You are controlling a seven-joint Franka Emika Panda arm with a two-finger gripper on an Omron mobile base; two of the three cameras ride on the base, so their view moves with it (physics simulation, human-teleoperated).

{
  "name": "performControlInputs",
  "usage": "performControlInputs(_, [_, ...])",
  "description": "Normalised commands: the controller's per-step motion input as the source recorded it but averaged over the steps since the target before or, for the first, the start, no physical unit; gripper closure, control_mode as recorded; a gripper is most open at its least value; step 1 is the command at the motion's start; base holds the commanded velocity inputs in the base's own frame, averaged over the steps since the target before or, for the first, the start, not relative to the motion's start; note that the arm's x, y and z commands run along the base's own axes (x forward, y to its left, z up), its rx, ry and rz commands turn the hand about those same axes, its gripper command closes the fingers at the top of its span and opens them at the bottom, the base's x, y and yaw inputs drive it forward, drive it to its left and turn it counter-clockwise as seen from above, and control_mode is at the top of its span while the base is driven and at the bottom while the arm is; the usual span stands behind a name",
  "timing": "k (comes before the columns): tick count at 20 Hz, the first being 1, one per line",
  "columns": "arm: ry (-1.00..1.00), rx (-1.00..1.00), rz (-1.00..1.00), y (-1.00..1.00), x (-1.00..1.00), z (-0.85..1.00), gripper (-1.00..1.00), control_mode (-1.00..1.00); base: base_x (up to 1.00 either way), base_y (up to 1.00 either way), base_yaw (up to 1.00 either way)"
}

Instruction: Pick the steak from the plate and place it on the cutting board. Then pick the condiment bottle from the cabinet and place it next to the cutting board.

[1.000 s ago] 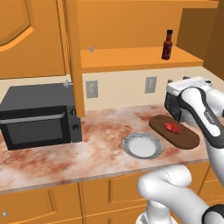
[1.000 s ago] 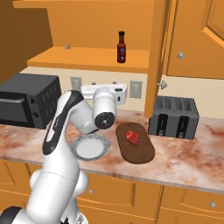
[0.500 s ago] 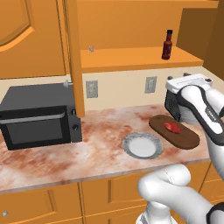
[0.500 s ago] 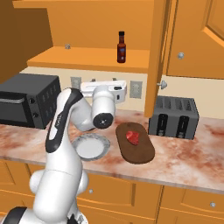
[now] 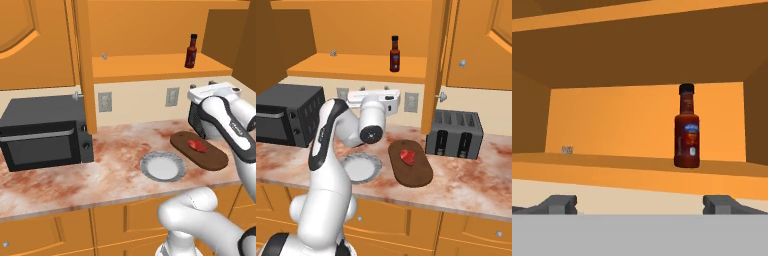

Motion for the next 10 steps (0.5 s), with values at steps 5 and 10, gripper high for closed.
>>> performControlInputs(5, [0.00,0.00,0.00,0.00,0.00,0.35,-1.00,-1.00,0.00,0.00,0.00])
performControlInputs(10, [0.00,0.00,0.00,0.00,0.00,0.32,-1.00,-1.00,0.00,0.00,0.00])
